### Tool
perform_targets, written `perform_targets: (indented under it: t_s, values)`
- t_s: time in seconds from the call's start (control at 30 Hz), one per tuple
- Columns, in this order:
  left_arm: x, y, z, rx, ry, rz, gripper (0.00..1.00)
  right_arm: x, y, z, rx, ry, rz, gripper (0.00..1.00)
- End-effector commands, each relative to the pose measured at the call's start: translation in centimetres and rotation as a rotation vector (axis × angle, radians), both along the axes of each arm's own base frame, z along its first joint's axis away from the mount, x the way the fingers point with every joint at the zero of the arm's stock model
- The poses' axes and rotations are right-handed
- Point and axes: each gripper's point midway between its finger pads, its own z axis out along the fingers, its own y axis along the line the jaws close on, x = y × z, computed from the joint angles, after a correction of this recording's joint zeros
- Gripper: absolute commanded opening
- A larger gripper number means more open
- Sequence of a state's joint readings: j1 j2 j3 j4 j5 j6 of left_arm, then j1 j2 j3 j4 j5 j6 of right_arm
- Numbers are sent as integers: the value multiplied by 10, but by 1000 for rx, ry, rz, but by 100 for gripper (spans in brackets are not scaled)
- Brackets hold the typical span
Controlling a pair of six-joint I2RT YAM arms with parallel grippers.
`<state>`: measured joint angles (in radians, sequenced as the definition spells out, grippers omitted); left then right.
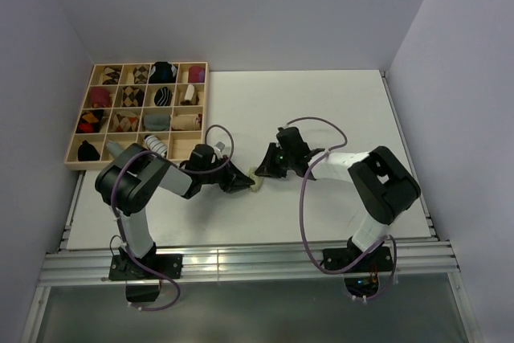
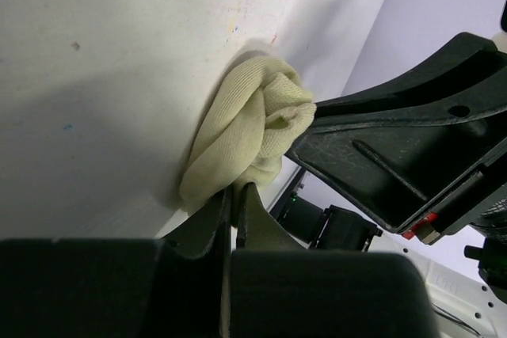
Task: Roll the socks
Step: Roll the sock at the center of the board.
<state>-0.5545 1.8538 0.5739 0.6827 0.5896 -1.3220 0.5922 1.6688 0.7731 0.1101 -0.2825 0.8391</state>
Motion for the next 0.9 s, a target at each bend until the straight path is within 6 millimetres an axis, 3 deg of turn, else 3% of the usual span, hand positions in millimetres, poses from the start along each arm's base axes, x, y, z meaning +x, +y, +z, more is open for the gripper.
perform_targets:
  t_s: [0.0, 0.07, 0.17, 0.2, 0.27, 0.3, 0.37, 0.4, 0.53, 0.6, 0.87]
  values:
    - [4, 8, -11, 91, -18, 5, 1, -3, 6, -11, -43, 25, 31, 20]
    - [6, 9, -12, 118, -46, 5, 1, -6, 1, -21, -84, 53, 19, 19]
    - [8, 12, -6, 170, -84, 5, 9, -9, -6, -33, -131, 89, 6, 18]
    - [17, 12, 6, 195, -158, 16, 15, -10, -7, -34, -136, 97, 1, 17]
    - [14, 15, 7, 270, -187, 8, 22, -12, -10, -39, -156, 117, -6, 17]
    - [22, 13, 21, 306, -273, 19, 30, -12, -12, -40, -164, 122, -10, 16]
    - [19, 17, 24, 381, -305, 12, 36, -13, -13, -40, -177, 130, -12, 16]
    - [25, 16, 38, 406, -376, 14, 40, -12, -14, -39, -181, 129, -12, 16]
    - [26, 13, 55, 596, -566, 38, 44, -11, -13, -35, -180, 130, -14, 16]
    - [18, 2, 63, 647, -661, 3, 45, -11, -12, -34, -179, 133, -12, 16]
    - [16, -9, 60, 832, -870, -20, 42, -11, -11, -31, -174, 135, -9, 16]
